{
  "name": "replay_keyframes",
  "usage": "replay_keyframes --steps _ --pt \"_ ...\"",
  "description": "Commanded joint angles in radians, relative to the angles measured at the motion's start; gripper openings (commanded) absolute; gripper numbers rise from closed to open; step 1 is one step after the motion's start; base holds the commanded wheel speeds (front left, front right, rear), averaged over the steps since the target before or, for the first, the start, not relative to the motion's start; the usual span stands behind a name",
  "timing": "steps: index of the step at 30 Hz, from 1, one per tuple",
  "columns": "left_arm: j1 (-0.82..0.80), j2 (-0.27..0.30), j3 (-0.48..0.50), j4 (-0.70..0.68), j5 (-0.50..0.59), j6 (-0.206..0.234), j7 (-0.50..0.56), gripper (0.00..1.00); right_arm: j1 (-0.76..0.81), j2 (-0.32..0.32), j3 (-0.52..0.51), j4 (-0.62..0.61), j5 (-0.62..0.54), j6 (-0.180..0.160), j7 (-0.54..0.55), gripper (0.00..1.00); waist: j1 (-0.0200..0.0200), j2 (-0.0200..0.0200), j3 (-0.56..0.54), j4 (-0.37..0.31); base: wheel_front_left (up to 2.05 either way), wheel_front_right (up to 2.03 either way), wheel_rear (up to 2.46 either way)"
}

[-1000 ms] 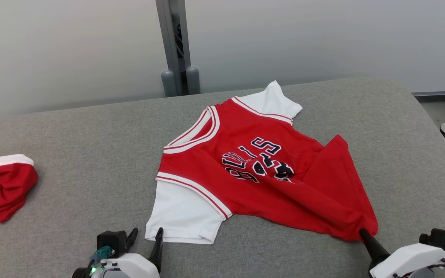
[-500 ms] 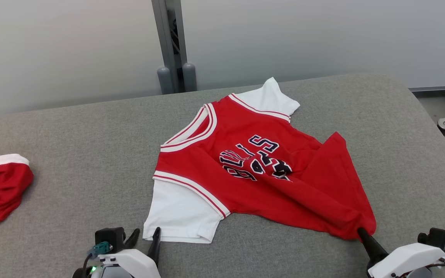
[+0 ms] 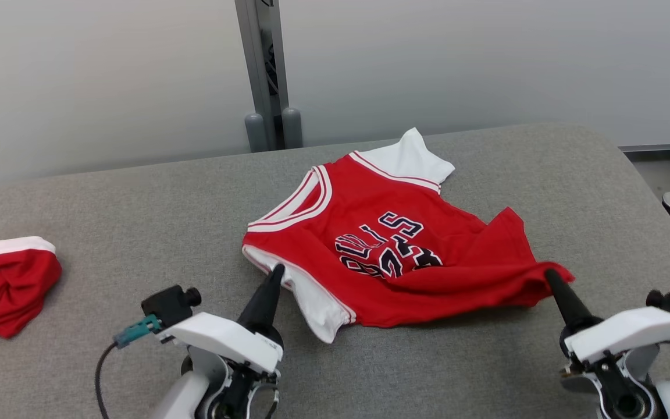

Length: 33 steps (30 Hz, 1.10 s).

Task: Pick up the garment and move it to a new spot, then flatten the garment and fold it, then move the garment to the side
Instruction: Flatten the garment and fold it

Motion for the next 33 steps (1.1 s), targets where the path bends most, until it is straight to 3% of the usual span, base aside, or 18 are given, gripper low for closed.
replay_keyframes --steps 1,5,10,16,21,33 --pt "0.01 0.026 0.015 -0.059 -0.049 -0.006 0.005 0.0 -0.036 -0.006 -0.004 -0.018 0.003 0.002 0.007 0.0 0.0 0.0 -0.008 0.0 0.0 0.0 0.0" --pt "-0.03 0.058 0.056 -0.208 -0.157 -0.007 -0.004 0.0 -0.146 -0.008 -0.022 -0.035 -0.005 0.002 0.035 0.0 0.0 0.0 -0.026 -0.005 0.0 0.0 0.0" --pt "-0.107 0.075 0.115 -0.269 -0.223 -0.007 -0.028 0.0 -0.318 -0.007 -0.062 0.02 0.015 0.002 0.054 0.0 0.0 0.0 -0.046 -0.009 0.0 0.0 0.0" --pt "-0.229 0.064 0.172 -0.215 -0.209 0.0 -0.081 0.0 -0.538 -0.006 -0.086 0.205 0.06 0.002 0.028 0.0 0.0 0.0 -0.069 -0.014 0.0 0.0 0.0" --pt "-0.292 0.037 0.223 -0.172 -0.202 0.013 -0.113 0.0 -0.666 -0.006 -0.046 0.343 0.064 0.002 -0.007 0.0 0.0 0.0 -0.082 -0.011 0.0 0.0 0.0" --pt "-0.425 0.012 0.272 -0.085 -0.139 0.082 -0.121 0.0 -0.852 -0.006 0.029 0.488 0.032 0.002 -0.047 0.0 0.0 0.0 -0.021 0.007 0.0 0.0 0.0"
